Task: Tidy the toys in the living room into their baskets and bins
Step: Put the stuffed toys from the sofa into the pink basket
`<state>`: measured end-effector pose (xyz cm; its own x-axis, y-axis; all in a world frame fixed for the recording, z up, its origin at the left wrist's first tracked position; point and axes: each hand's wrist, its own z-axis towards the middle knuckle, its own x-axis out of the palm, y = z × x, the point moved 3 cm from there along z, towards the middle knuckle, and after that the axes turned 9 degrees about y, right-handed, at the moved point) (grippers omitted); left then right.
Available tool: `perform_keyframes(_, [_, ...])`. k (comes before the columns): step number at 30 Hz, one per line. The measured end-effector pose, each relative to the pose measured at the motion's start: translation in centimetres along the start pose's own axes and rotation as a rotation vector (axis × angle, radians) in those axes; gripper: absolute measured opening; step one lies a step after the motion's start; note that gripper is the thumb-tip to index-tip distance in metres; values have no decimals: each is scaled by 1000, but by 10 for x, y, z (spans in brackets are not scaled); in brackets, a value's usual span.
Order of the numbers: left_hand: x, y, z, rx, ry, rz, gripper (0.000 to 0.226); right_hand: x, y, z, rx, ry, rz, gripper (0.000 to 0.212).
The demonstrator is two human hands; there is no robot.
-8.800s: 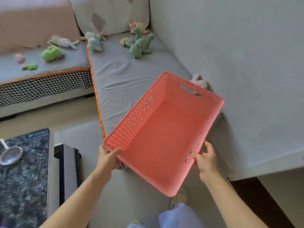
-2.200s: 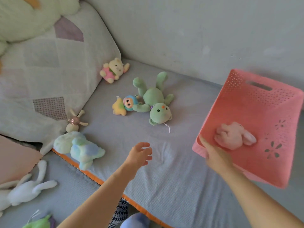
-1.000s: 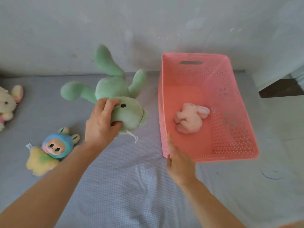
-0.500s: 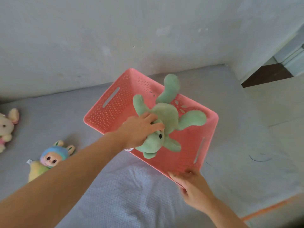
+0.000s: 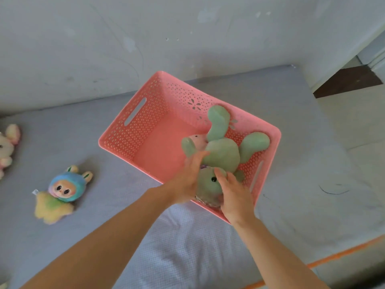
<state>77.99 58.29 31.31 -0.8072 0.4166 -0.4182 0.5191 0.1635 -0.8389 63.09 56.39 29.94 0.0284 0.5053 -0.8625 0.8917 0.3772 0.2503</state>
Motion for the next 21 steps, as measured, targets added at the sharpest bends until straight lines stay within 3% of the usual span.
perform_keyframes(2, [-20, -6, -14, -12, -244, 40, 79, 16, -3, 10, 128, 233, -225, 40])
perform_keyframes(4, [-33, -7, -33, 14, -466, 110, 69, 22, 2, 15, 183, 345, -237, 31])
perform_keyframes(6, [-41, 6, -51, 22, -611, 175, 62, 20, 14, 19, 210, 267, -27, 31])
perform_keyframes(9, [-49, 37, -78, -8, -761, 180, 65, 7, 54, 28, -14, 64, 253, 32])
perform_keyframes(11, [-55, 55, -97, -84, -842, 137, 63, 1, 94, 32, -169, 161, 392, 44])
perform_keyframes(13, [-61, 75, -119, -181, -905, 118, 63, 3, 135, 38, -261, 282, 282, 50])
perform_keyframes(16, [-69, 112, -155, -345, -936, 93, 57, 12, 177, 42, -398, 186, -3, 50])
perform_keyframes(21, [-79, 179, -216, -563, -922, 62, 48, 19, 214, 53, -663, 60, -36, 57])
